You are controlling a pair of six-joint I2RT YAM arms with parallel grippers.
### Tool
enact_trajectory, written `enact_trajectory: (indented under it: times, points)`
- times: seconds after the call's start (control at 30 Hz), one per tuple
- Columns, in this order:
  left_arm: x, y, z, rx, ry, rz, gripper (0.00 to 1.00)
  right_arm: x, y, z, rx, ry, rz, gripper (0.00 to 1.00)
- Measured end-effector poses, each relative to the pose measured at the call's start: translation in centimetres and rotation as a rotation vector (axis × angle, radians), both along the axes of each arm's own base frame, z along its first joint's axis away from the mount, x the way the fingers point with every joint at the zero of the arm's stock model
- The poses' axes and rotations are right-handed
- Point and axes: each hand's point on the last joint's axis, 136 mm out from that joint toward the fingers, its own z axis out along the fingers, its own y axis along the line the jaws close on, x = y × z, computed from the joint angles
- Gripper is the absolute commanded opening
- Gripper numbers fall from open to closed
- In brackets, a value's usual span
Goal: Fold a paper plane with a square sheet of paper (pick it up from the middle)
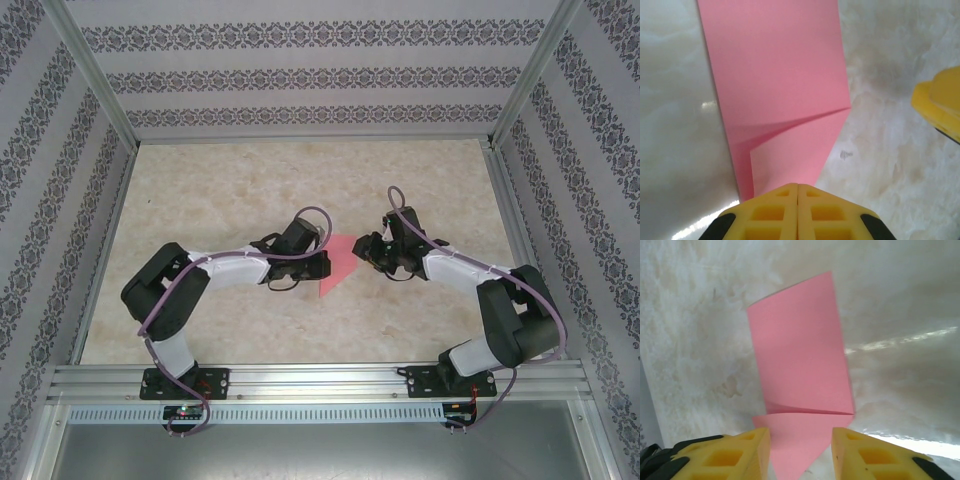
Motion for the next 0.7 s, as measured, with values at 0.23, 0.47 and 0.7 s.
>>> enact_trajectory:
  times: [0.23, 0.47, 0.7]
  points:
    - [1.6, 0.3, -1.3, 0.059, -0.017, 0.058, 0.03, -0.4, -0.3, -2.0, -0.014, 0.058, 0.004, 0.42]
    - [1.7, 1.2, -2.6, 0.109, 0.004, 0.099, 0.01, -1.0, -0.1, -3.9, -0.02, 0.117, 0.029, 0.42]
    - [1.7, 1.3, -2.8, 0.112, 0.016, 0.113, 0.01, -0.7, 1.0, -3.7, -0.005, 0.118, 0.061, 0.4]
